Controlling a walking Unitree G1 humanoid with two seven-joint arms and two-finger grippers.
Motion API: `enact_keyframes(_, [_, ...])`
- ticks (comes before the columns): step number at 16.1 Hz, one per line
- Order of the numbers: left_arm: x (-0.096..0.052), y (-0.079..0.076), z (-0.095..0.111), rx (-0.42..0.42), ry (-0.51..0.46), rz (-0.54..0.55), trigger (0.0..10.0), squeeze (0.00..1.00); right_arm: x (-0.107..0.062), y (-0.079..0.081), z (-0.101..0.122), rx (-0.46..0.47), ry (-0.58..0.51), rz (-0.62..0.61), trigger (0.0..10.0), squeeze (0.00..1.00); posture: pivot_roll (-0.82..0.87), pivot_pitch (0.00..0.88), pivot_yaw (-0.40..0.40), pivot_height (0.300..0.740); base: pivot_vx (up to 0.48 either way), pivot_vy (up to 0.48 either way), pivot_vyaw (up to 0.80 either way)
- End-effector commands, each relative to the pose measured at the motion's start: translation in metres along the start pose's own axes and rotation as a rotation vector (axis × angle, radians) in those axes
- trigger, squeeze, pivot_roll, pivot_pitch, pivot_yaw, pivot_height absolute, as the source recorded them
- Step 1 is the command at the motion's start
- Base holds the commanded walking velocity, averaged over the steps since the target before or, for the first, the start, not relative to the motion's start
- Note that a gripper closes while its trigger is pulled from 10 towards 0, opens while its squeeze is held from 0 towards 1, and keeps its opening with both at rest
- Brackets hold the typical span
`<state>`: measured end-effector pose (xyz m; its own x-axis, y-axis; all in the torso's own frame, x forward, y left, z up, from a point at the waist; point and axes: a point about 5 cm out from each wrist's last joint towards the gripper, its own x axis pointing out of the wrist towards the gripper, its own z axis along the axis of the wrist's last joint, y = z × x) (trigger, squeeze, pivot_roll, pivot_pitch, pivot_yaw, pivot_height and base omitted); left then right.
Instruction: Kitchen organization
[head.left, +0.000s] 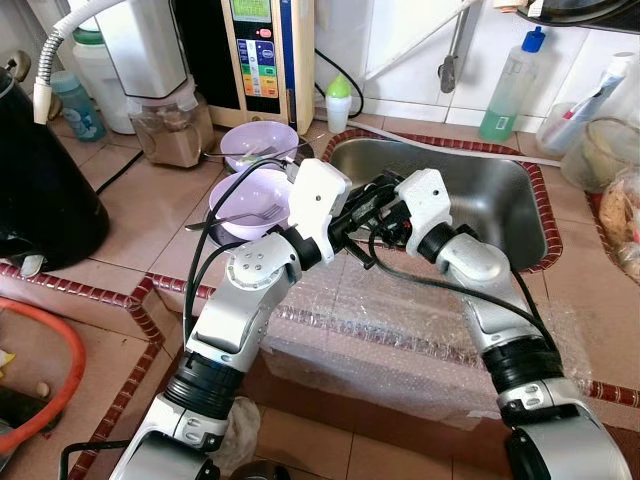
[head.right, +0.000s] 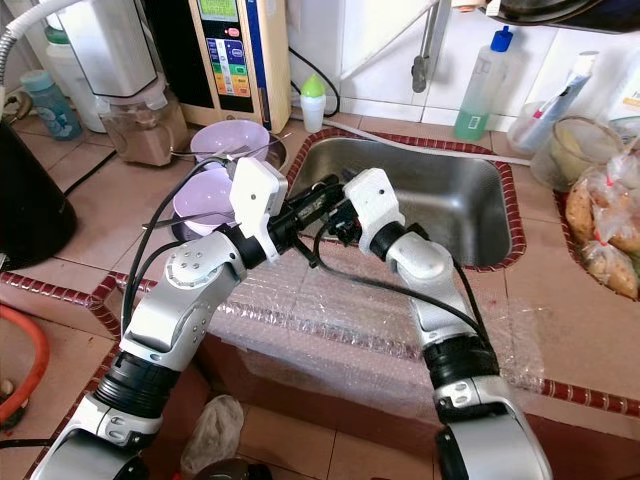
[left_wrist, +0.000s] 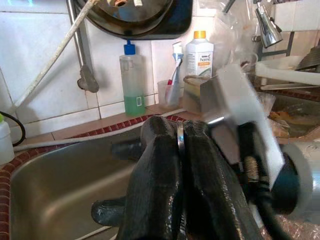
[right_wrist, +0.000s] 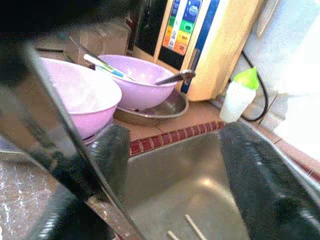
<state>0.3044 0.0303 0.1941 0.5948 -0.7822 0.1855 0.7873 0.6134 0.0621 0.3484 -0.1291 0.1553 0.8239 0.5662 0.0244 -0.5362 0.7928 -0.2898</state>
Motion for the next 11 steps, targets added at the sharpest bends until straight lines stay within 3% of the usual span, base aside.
enact_keyframes(1, [0.0004,0.0017,0.0093,0.031,-0.029,0.0,2.1,0.0,0.0,-0.0063,-0.0006,0.019,0.013,-0.026,0.0,0.0,-0.06,0.0,0.047,0.74,0.0,0.0,0.0])
enact_keyframes(9, [-0.0009,0.01,0.0107,0.065,-0.033,0.025,2.0,0.0,-0.0082,-0.0083,-0.0076,0.095,0.054,0.047,0.0,0.0,-0.07,0.0,0.051,0.74,0.0,0.0,0.0])
enact_keyframes(11, [-0.0006,0.0109,0.0108,0.07,-0.033,0.027,2.4,0.0,-0.0095,-0.0083,-0.0104,0.112,0.077,0.07,0.0,0.0,-0.07,0.0,0.052,0.74,0.0,0.0,0.0])
